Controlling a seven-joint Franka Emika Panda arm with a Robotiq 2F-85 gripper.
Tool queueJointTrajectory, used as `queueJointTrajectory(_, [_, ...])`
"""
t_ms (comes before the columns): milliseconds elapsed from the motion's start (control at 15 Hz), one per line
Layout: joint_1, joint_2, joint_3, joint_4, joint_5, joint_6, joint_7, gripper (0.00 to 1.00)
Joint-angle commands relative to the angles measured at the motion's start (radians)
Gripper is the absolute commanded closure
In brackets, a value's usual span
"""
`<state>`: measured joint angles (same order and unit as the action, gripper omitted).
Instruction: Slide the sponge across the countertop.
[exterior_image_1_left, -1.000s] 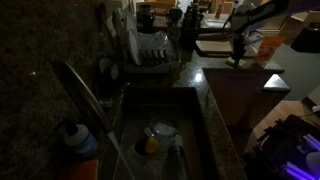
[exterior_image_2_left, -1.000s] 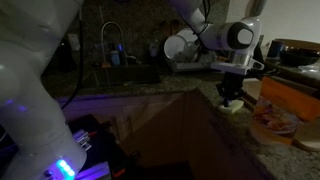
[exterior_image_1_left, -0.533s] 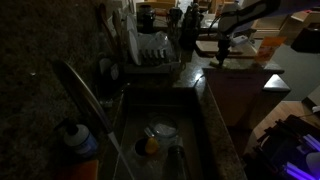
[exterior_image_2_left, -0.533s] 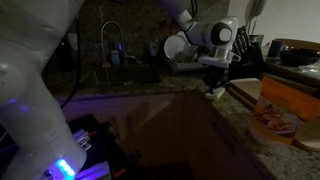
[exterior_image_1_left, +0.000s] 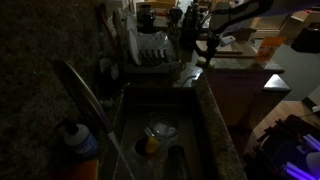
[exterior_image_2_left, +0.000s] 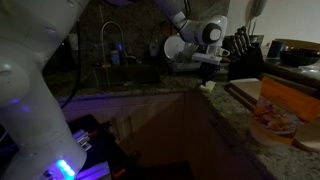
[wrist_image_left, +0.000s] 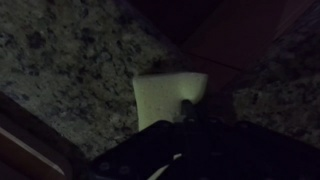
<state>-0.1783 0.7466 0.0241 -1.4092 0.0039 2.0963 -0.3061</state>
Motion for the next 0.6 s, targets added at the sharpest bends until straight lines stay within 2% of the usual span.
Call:
queueJointTrajectory(0, [-0.054, 0.05, -0.012, 0.043, 0.033, -0.009, -0.049, 0.99])
queueJointTrajectory(333, [-0.157, 0.037, -0.043, 0.018, 0.108, -0.109, -0.038, 0.99])
queueJointTrajectory(467, [-0.168, 0.029, -0.068, 0.014, 0.103, -0.144, -0.014, 0.99])
queueJointTrajectory(533, [-0.168, 0.025, -0.08, 0.011, 0.091, -0.144, -0.009, 0.95])
